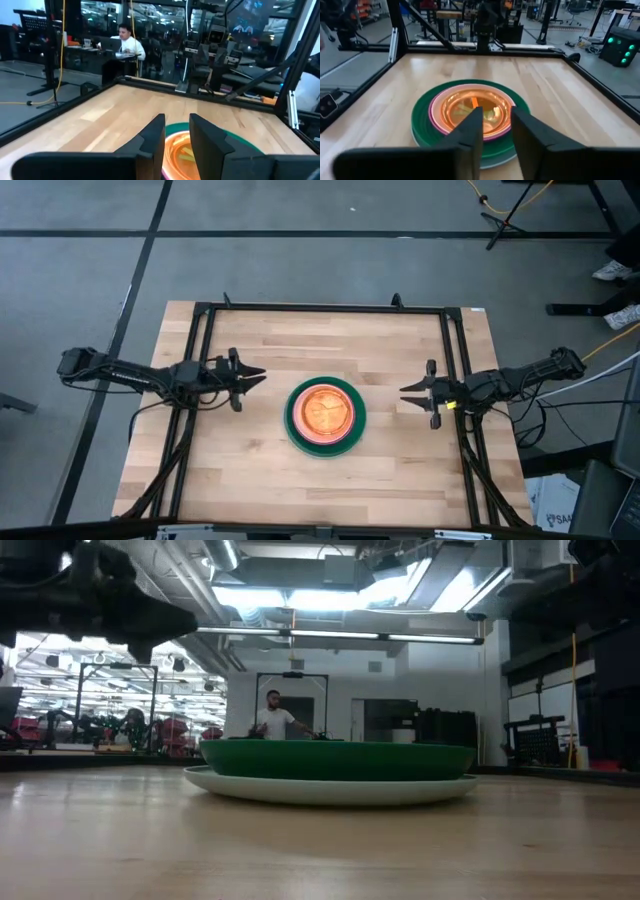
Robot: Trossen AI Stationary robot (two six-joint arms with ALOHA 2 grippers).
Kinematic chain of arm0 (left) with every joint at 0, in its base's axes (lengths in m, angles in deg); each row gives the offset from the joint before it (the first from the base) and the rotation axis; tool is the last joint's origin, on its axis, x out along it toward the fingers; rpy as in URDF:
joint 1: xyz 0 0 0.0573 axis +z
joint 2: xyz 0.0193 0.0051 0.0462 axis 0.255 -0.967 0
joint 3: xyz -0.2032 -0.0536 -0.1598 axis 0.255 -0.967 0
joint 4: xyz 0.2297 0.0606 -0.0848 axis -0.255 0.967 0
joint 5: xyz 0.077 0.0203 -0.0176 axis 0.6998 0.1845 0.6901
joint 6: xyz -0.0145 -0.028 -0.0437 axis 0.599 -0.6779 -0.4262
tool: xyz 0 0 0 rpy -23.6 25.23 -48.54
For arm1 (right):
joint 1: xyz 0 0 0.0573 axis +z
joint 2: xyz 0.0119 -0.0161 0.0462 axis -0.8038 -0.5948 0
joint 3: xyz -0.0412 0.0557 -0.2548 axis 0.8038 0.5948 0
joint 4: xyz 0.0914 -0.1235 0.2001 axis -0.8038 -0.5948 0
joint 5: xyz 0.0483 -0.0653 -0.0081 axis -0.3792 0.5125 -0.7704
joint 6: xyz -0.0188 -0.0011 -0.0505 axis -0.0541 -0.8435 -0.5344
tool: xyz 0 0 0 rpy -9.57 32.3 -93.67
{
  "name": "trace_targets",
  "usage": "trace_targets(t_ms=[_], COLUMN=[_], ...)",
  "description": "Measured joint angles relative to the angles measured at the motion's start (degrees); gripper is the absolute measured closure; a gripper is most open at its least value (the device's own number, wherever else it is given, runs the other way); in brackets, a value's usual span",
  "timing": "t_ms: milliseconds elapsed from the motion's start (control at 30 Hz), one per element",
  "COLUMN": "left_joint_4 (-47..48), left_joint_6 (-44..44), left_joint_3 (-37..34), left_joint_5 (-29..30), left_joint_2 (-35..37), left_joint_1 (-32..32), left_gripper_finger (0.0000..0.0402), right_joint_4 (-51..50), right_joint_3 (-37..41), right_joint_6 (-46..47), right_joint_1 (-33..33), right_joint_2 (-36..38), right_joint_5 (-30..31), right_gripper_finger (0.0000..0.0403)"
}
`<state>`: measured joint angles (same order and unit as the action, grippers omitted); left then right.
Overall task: Stack plastic plates
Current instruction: Return to Home Position
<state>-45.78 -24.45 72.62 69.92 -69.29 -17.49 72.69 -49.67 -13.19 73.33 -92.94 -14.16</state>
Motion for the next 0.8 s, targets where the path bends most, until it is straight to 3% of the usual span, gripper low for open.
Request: trace_targets(t_ms=[233,367,533,667,800], left_joint_4=[6.67,8.56,8.87,9.58,10.36], left_joint_6=[-0.68,-0.66,1.92,2.23,2.19], left_joint_3=[-1.55,-1.55,-1.55,-1.55,-1.55], left_joint_5=[4.43,4.15,-1.1,-8.5,-9.36], left_joint_2=[7.18,9.54,11.29,12.48,13.12], left_joint_1=[-0.02,-0.02,-0.02,0.22,1.14], left_gripper_finger=[0.0319,0.0319,0.0319,0.0319,0.0319], right_joint_4=[-0.98,-0.67,2.29,6.15,6.21], right_joint_3=[1.62,3.82,8.11,10.68,12.01], right_joint_6=[1.2,1.22,0.58,-0.64,-1.78], right_joint_1=[0.0,0.0,0.0,0.0,0.0], right_joint_2=[4.06,6.71,10.2,12.25,13.74], right_joint_5=[-0.47,-0.67,-4.24,-10.41,-8.8], right_gripper_finger=[0.0392,0.0395,0.039,0.04,0.04])
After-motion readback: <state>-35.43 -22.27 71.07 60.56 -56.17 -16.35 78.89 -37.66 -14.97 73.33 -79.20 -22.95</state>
